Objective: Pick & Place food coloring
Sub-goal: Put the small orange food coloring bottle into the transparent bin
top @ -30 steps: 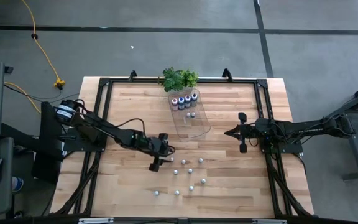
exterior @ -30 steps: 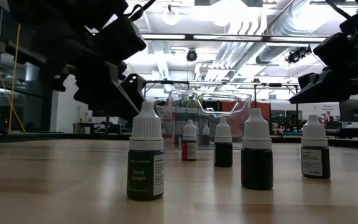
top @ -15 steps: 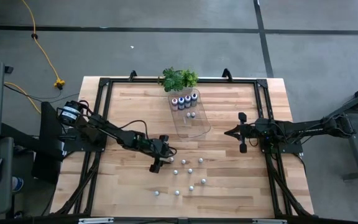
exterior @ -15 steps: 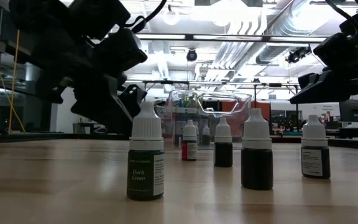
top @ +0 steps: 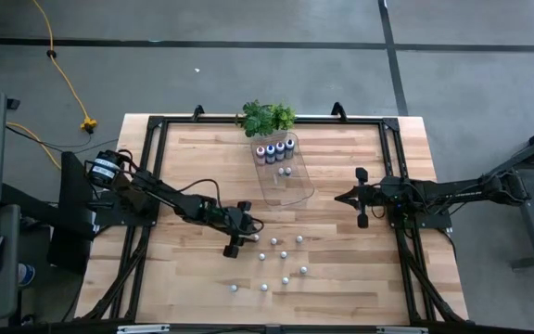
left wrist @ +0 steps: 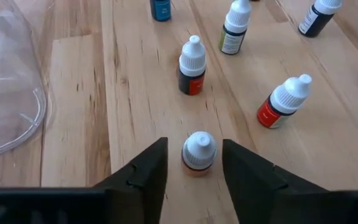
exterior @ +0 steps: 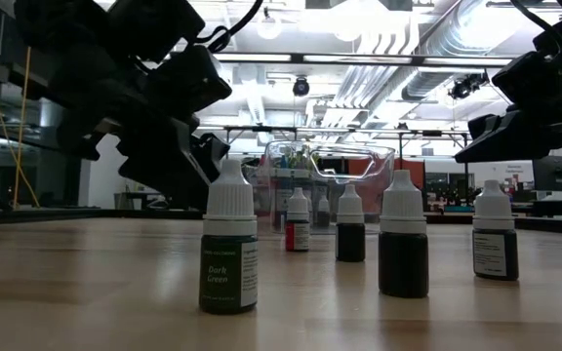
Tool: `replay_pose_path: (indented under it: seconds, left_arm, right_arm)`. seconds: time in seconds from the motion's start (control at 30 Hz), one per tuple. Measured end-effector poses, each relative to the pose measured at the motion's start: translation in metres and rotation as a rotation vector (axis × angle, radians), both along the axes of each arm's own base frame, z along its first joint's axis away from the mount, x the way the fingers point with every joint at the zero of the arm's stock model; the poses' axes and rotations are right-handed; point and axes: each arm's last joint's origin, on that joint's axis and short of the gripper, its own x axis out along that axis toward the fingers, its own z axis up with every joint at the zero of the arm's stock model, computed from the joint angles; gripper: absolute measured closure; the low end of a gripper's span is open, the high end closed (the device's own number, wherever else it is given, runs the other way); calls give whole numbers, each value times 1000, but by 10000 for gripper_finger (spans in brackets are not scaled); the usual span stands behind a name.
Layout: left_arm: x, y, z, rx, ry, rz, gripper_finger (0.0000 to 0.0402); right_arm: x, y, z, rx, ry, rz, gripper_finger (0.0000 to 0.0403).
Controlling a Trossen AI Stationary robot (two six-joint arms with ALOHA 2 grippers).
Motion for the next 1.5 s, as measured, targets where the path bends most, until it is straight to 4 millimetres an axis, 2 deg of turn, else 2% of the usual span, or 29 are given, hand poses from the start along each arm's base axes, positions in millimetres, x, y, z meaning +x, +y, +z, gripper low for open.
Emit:
replay_pose_path:
  seconds: [0.5, 0.77, 1.03, 1.23, 1.5]
  left_arm:
    - [0, 0, 0, -57, 12, 47, 311]
    - [1, 0, 2, -129, 14, 102, 357]
    - [8, -3, 11, -222, -8, 121, 361]
    - [8, -3, 28, -281, -43, 128, 360]
    - [-8, 4, 69, -252, -150, 207, 360]
  right_arm:
    - [0, 0, 0, 0, 1, 0, 402]
    - [0, 0, 0, 0, 1, 0, 402]
    - [0, 0, 0, 0, 1, 0, 402]
    - [0, 0, 0, 0, 1, 0, 402]
    - [0, 0, 0, 0, 0, 0, 402]
